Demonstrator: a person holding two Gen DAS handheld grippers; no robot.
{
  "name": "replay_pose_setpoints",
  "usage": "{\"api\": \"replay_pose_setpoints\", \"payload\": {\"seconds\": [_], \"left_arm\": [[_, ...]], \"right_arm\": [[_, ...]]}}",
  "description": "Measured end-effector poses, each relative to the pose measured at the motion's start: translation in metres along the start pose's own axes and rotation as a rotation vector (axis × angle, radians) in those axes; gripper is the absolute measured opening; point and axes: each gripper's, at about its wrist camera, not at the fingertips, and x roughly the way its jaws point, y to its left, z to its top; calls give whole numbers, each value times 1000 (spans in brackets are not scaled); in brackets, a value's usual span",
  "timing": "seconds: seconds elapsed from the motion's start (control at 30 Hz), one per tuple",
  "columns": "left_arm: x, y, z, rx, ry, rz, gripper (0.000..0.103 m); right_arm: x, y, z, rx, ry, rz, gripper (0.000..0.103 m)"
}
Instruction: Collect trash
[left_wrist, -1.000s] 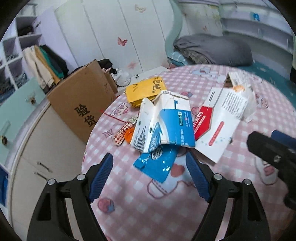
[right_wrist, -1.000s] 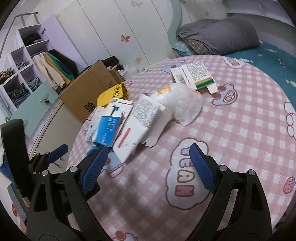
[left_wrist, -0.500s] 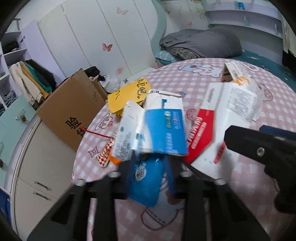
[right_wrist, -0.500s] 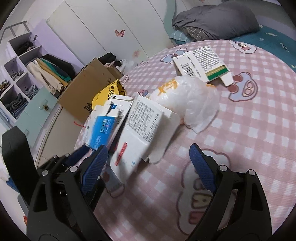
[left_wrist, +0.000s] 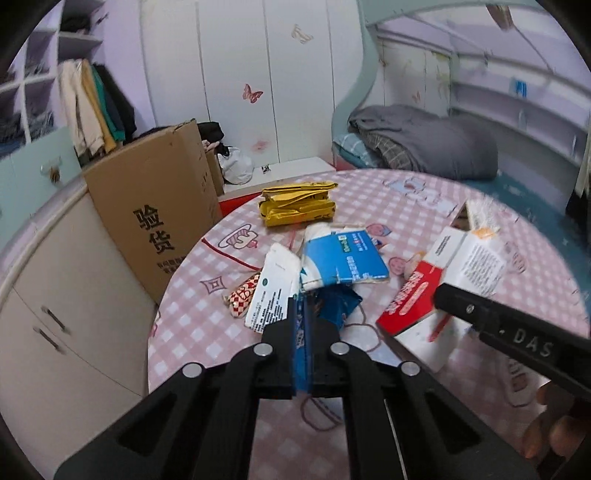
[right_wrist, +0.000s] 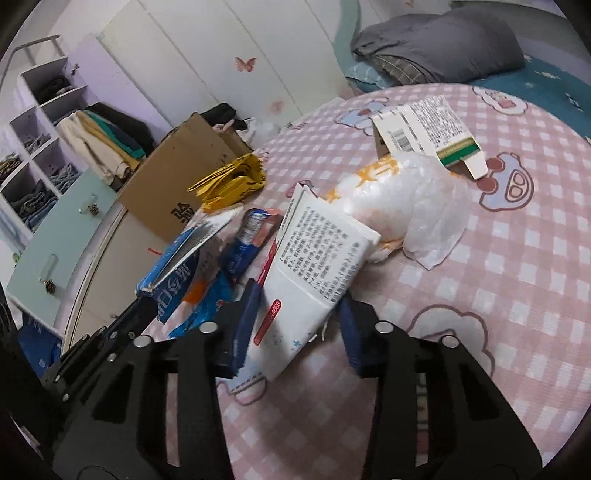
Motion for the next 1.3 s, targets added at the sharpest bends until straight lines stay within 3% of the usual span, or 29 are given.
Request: {"api": "replay_pose_setpoints", "payload": {"seconds": [0.13,0.33,0.63,1.03,1.3], "left_arm": [[-20,6,-5,-44,-28,-27,3],[-51,17,-7,-102,-85,-44,3],[-83,37,-19,-168,-118,-106,2],[-101,76,-31,-283,-140,-108,2],[-106,91,-26,-310,-160,-123,0]], "right_arm": [[-17,10,-3,-36,-12,27,22],[-38,27,-8,-78,-30,59,13],[-58,63,-16,-134,-36,126,11],[-51,106,-19,-216,-18,155,10],[-52,109,-13,-221,-26,160,10]]}}
